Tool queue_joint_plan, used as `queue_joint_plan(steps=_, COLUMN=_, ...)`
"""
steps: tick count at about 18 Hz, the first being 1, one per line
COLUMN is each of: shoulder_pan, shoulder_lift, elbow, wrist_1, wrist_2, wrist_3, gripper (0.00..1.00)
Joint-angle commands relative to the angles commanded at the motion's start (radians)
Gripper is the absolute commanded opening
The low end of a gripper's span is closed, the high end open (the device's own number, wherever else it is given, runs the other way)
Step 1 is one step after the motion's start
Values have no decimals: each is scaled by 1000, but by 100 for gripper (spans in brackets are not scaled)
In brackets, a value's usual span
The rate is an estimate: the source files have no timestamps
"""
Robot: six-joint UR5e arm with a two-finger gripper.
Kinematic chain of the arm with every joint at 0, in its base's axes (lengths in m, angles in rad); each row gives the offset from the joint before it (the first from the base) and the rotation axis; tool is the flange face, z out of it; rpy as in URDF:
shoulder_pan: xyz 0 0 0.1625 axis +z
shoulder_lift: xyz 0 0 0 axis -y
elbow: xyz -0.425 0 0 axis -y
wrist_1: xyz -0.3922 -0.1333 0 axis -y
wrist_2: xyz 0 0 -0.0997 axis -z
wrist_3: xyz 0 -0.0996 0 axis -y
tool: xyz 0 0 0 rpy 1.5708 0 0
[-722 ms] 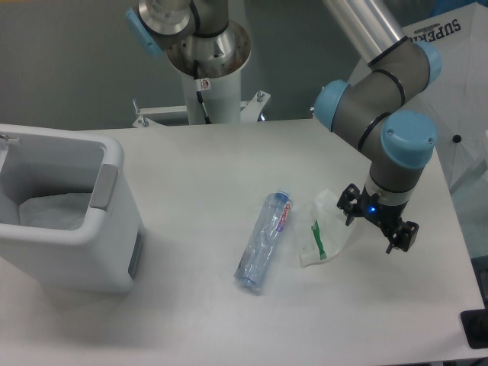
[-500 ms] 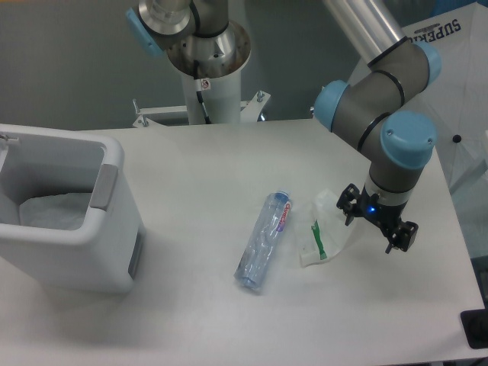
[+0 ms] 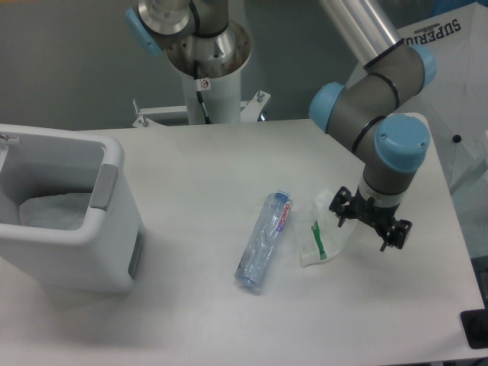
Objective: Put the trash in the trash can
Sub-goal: 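Move the gripper over the crumpled clear plastic bag, then lower the gripper onto the plastic bag and close on it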
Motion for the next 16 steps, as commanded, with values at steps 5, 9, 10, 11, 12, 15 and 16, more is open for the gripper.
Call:
queue_joint_plan(steps=5, shoulder_pan=-14, shoulder_lift=17, elbow=-57, wrist_1=26, wrist_2=32, wrist_3=-87, gripper=100)
queue_joint_plan(steps=9, shoulder_pan=-9, shoulder_lift=6, elbow=-81, wrist_1=52, wrist_2=40, wrist_3=-106, gripper=100)
queue_joint_plan(steps=10, shoulder_pan=-9, shoulder_lift=6, elbow=-84, wrist_1=52, wrist_2=41, wrist_3=-104, gripper=100)
queue_joint_plan(steps=11, shoulder_pan=-9, shoulder_lift=6, elbow=-87, wrist_1=51, wrist_2=46, wrist_3=-104, gripper=100)
queue_joint_plan(steps=12, shoulder_pan=-9, shoulder_lift=8, elbow=-98, wrist_1=52, wrist_2=61, wrist_3=-103, gripper=100)
queue_joint_plan(steps=15, shoulder_pan=-12, shoulder_lift=9, elbow=-110, wrist_1=49, wrist_2=109, wrist_3=-106, gripper=100)
queue_joint_plan(steps=16, shoulder_pan=-12, shoulder_lift=12, elbow=-118, wrist_1=49, wrist_2=109, wrist_3=-106, gripper=100)
